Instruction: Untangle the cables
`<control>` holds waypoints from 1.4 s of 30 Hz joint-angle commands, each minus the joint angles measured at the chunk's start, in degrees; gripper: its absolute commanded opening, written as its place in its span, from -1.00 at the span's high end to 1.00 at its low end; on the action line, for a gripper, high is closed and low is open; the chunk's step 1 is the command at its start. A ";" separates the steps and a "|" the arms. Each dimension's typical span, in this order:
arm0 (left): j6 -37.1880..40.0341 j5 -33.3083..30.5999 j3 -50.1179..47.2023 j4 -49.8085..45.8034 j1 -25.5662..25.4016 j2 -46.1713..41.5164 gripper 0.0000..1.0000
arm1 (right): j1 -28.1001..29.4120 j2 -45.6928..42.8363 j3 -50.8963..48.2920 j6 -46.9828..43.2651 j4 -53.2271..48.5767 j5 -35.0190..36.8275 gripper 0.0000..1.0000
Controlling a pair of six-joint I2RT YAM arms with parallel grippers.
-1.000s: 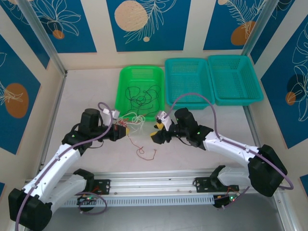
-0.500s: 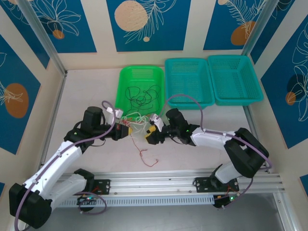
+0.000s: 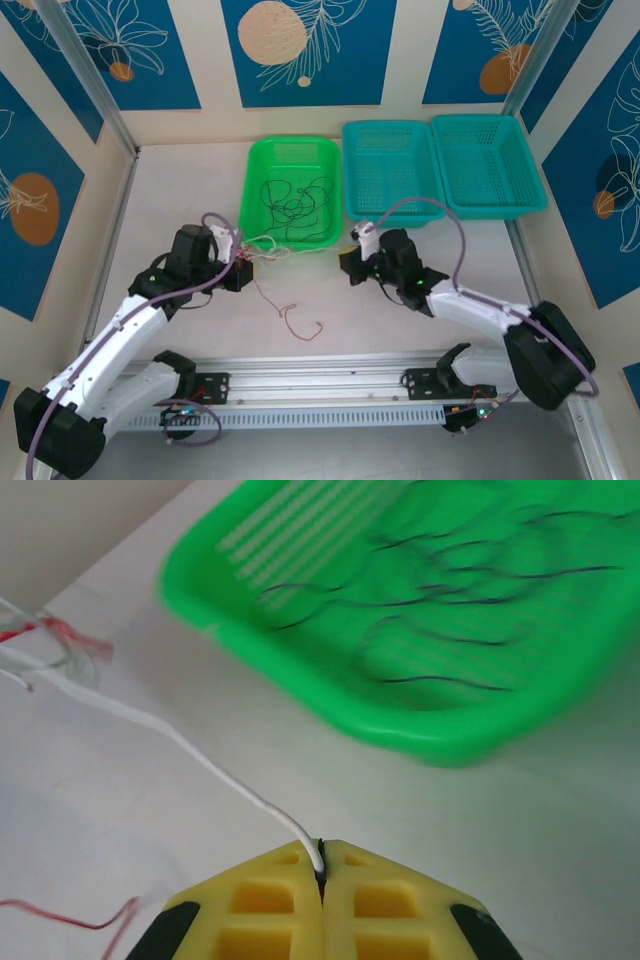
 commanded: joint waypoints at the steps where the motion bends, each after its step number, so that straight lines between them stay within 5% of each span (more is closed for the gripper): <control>1: -1.00 -10.67 2.06 -5.61 -0.31 1.34 1.00 | -2.66 -6.84 0.65 5.65 -14.34 16.72 1.00; 14: -3.39 -14.48 2.52 -3.77 -0.27 7.59 1.00 | -19.79 -29.21 0.45 15.41 -32.66 26.98 1.00; 17: -2.94 -12.71 2.68 -2.89 -0.26 8.36 1.00 | -24.37 -31.18 1.93 12.32 -32.02 20.52 1.00; 20: -0.83 -4.47 1.69 2.87 -0.27 8.17 1.00 | -26.57 -33.46 3.54 9.69 -28.13 11.42 1.00; 22: -0.83 -3.70 1.79 3.68 -0.27 7.95 1.00 | -27.21 -33.46 6.07 10.34 -29.31 10.91 1.00; 25: -1.26 -11.72 2.36 -2.53 -0.14 8.94 1.00 | -30.24 -32.34 10.38 11.32 -31.83 13.94 1.00; 32: -8.64 -17.07 -1.85 -6.85 3.41 9.71 1.00 | -42.87 -26.19 17.80 14.67 -30.95 20.33 1.00; 36: -11.87 -15.29 -4.17 -5.69 6.88 10.13 1.00 | -47.89 -19.27 22.97 18.47 -28.77 10.58 1.00; 39: -9.38 -10.13 -4.45 -1.01 7.02 9.68 1.00 | -45.72 -16.19 26.23 15.96 -24.87 0.88 1.00; 42: -7.50 -5.24 -4.51 4.04 6.94 7.05 1.00 | -43.65 -13.60 32.46 13.87 -28.33 -1.31 1.00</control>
